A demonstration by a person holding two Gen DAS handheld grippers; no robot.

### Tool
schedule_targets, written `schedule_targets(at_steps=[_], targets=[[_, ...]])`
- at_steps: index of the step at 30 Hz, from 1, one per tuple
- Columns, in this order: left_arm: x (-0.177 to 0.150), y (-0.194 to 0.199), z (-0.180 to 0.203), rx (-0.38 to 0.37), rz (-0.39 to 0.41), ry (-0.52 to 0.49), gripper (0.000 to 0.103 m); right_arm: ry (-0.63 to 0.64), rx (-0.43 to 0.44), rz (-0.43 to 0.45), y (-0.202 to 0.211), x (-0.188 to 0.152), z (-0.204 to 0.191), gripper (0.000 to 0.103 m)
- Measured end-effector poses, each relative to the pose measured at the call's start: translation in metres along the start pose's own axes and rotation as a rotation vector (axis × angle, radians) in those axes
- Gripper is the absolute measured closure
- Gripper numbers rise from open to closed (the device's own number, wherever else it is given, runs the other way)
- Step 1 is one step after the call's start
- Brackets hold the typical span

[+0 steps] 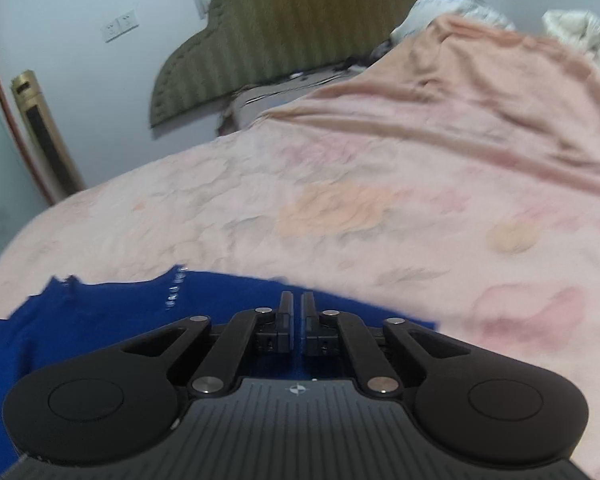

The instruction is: Fold small clothes

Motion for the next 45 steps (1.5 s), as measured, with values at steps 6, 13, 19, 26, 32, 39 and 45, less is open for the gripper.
schedule_targets(at_steps=[6,13,19,26,32,39,45], targets=[[-0.026,0.0,0.005,-0.021,-0.036,-0.072,0.028,-0.085,0.108,0.058,0.053,-0.025,-0.001,0.056],[-0.033,-0.004,0.01,-0.048,-0.034,-0.104,0.058,-0.157,0.183,-0.064,0.103,-0.105,0.027,0.056],[-0.024,-0.015,0.007,-0.037,-0.036,-0.073,0.095,-0.16,0.251,-0.124,0.112,-0.141,0.022,0.094],[-0.04,0.03,0.018,-0.046,0.034,-0.204,0.097,-0.122,0.173,-0.043,0.138,-0.131,0.023,0.098],[-0.065,0.014,0.011,0.141,-0.109,-0.412,0.098,-0.081,0.134,-0.12,0.131,-0.144,0.027,0.098],[-0.015,0.038,0.043,0.132,0.064,-0.451,0.094,-0.067,0.033,-0.003,0.144,-0.113,0.021,0.081],[0.035,-0.023,0.09,0.101,0.087,-0.38,0.07,0.126,0.071,0.006,0.093,-0.058,-0.047,0.043]])
Point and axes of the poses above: each gripper's, at about its wrist camera, not at the fingertips, and y roughly against the way its jaws point, z to its right, x to its top, the point moved 8 cm from there along -y, roughly the way its jaws point, and after that the axes turned 12 degrees about -z, right-handed, at the moved point
